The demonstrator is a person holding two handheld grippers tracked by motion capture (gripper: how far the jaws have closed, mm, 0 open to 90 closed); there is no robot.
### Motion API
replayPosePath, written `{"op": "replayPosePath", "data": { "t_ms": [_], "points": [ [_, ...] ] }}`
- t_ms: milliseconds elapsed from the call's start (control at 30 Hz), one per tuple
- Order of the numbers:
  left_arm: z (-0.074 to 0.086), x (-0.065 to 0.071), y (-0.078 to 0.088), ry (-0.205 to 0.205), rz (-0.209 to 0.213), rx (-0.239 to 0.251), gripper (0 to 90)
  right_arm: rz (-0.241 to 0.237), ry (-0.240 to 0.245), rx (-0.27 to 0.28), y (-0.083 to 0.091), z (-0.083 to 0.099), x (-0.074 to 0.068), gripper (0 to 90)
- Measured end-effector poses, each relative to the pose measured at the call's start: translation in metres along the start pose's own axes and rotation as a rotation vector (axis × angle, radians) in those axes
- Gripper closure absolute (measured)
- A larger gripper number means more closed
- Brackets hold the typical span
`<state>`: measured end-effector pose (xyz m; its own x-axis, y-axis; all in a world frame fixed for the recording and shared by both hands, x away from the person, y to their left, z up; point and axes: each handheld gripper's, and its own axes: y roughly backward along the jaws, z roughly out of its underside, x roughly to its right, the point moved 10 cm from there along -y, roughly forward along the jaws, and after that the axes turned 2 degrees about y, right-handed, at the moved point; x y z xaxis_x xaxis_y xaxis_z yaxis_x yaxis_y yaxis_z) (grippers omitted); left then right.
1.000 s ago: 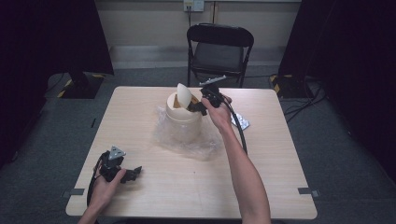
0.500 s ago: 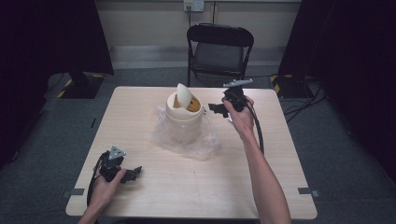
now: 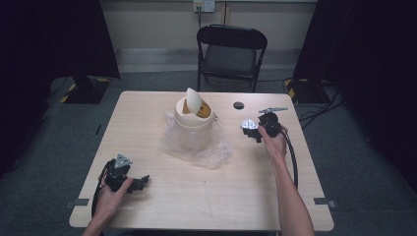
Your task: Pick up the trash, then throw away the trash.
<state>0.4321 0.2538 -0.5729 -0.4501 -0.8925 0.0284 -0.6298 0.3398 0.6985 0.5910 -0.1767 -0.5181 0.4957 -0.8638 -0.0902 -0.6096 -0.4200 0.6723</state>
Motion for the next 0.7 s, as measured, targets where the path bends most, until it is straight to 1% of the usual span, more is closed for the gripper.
{"op": "replayPosePath", "data": {
  "t_ms": [33,67,100,133,200,300,333,433,500,567,633,700],
  "points": [
    [0.000,0.000,0.000,-0.002,0.004,-0.003,0.0,0.022,0.005,-0.023,-0.006,0.009,0.010,19.0],
    [0.000,0.000,0.000,0.000,0.002,0.000,0.0,0.026,0.003,-0.026,-0.008,0.011,0.012,18.9],
    [0.000,0.000,0.000,-0.003,0.003,-0.003,0.0,0.035,0.017,-0.029,-0.011,0.013,0.015,18.9],
    [0.000,0.000,0.000,-0.003,0.003,-0.003,0.0,0.035,0.017,-0.029,-0.011,0.013,0.015,18.9],
    [0.000,0.000,0.000,0.001,0.003,0.000,0.0,0.057,0.025,-0.044,-0.015,0.018,0.021,18.6],
    [0.000,0.000,0.000,-0.004,0.001,-0.003,0.0,0.076,0.028,-0.051,-0.021,0.022,0.030,18.5],
    [0.000,0.000,0.000,-0.004,0.001,-0.003,0.0,0.076,0.028,-0.051,-0.021,0.022,0.030,18.5],
    [0.000,0.000,0.000,-0.004,0.003,-0.004,0.0,0.084,0.028,-0.048,-0.024,0.024,0.036,18.3],
    [0.000,0.000,0.000,-0.005,0.000,-0.004,0.0,0.100,0.030,-0.051,-0.025,0.025,0.039,18.0],
    [0.000,0.000,0.000,-0.001,0.001,-0.001,0.0,0.103,0.024,-0.049,-0.028,0.027,0.042,16.8],
    [0.000,0.000,0.000,-0.004,0.001,-0.003,0.0,0.100,0.023,-0.050,-0.029,0.028,0.042,16.7],
    [0.000,0.000,0.000,-0.002,0.004,-0.003,0.0,0.095,0.034,-0.052,-0.033,0.029,0.039,15.7]
  ]
}}
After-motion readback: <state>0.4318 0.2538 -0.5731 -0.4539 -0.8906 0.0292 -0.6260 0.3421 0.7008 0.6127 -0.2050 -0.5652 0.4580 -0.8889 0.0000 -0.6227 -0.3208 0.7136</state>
